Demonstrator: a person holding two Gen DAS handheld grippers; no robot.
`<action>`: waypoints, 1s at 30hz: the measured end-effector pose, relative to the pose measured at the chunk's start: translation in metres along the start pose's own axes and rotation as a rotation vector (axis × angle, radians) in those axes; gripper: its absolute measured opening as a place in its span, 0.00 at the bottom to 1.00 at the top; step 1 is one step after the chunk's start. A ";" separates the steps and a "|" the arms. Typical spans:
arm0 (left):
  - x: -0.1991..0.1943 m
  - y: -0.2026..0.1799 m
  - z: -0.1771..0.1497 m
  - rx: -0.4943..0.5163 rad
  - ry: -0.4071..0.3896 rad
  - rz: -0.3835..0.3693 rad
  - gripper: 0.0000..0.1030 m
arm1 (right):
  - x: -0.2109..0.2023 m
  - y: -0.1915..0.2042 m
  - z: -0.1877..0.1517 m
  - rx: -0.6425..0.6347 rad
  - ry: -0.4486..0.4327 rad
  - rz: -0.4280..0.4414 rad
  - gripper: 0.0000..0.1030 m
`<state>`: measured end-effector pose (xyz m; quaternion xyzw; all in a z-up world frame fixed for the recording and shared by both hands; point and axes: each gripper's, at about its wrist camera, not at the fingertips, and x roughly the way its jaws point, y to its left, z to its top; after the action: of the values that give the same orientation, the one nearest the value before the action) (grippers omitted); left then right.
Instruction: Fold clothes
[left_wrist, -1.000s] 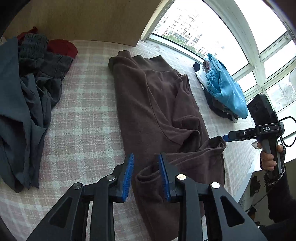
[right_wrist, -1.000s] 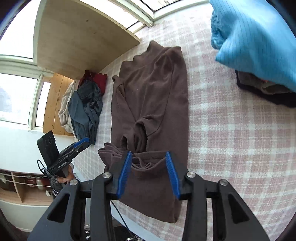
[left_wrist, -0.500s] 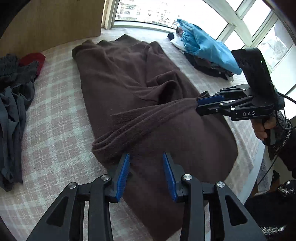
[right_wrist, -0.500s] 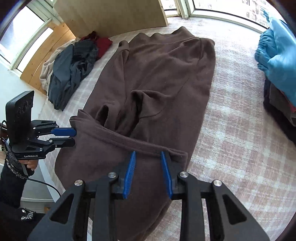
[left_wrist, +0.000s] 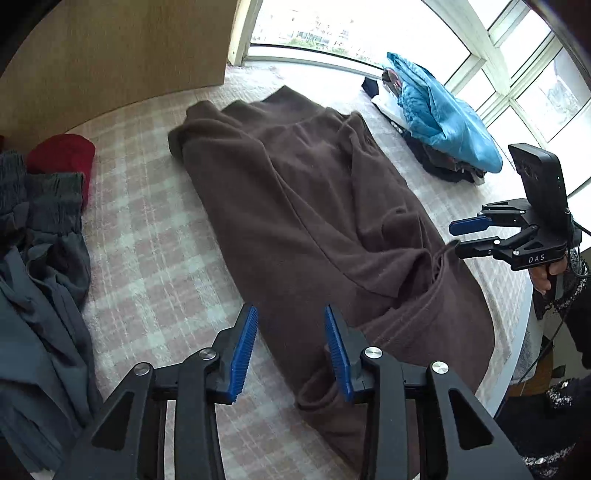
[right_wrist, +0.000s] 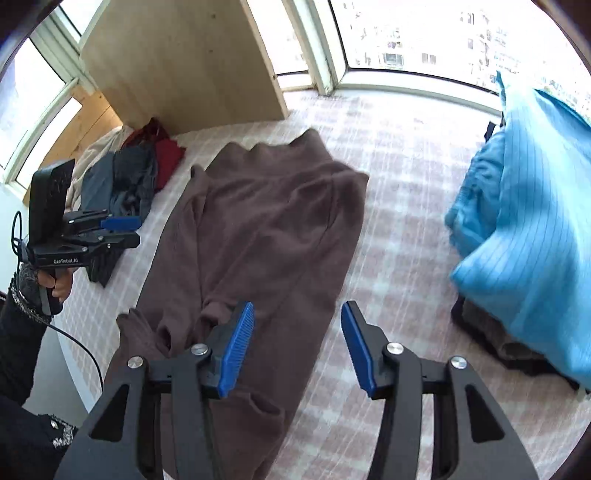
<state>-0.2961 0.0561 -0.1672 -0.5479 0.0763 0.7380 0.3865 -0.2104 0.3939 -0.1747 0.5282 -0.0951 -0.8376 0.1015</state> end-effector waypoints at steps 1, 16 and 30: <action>-0.002 0.010 0.016 -0.007 -0.024 0.020 0.41 | 0.004 -0.007 0.019 0.003 -0.021 -0.024 0.50; 0.058 0.078 0.108 -0.027 0.003 0.024 0.45 | 0.135 -0.008 0.144 -0.060 0.135 0.097 0.44; 0.096 0.060 0.157 0.092 0.038 0.063 0.33 | 0.111 -0.009 0.135 -0.079 0.063 0.033 0.06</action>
<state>-0.4628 0.1458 -0.2079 -0.5405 0.1347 0.7352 0.3863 -0.3797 0.3795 -0.2164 0.5483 -0.0673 -0.8219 0.1392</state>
